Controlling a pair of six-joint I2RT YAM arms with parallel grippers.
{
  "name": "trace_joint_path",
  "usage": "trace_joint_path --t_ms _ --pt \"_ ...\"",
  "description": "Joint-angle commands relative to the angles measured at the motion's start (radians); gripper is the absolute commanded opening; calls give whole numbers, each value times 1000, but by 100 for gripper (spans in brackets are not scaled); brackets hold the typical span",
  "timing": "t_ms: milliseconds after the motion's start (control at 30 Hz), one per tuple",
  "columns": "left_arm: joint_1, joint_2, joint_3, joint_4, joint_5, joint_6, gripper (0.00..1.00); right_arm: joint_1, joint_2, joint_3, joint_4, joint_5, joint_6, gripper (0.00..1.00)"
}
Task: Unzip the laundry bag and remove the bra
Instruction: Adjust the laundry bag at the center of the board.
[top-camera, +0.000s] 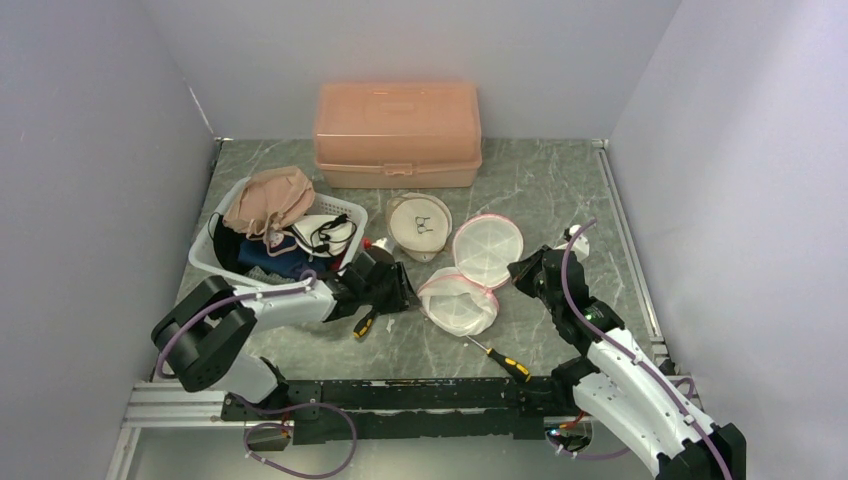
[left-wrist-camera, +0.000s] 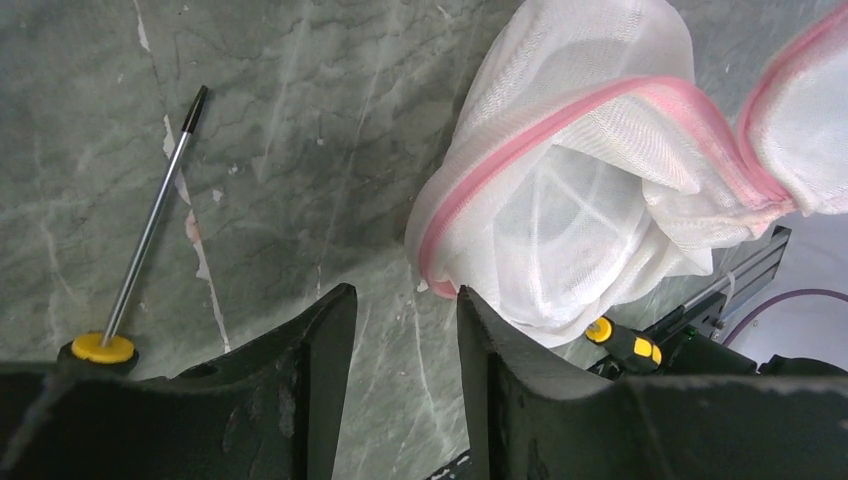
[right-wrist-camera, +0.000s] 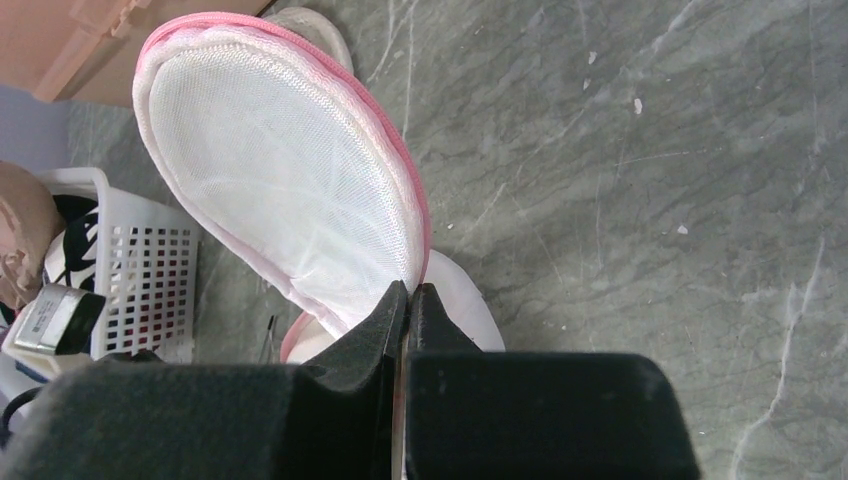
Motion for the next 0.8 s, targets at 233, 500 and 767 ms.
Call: trace_joint_path --t_ms 233,500,767 --pt "2 96 59 87 45 27 38 -2 -3 10 41 -18 -15 0" --pt "3 128 87 89 68 42 3 -4 -12 11 32 -29 -15 0" --pt "3 -57 230 -198 -19 158 3 -3 -58 163 -52 23 -141 0"
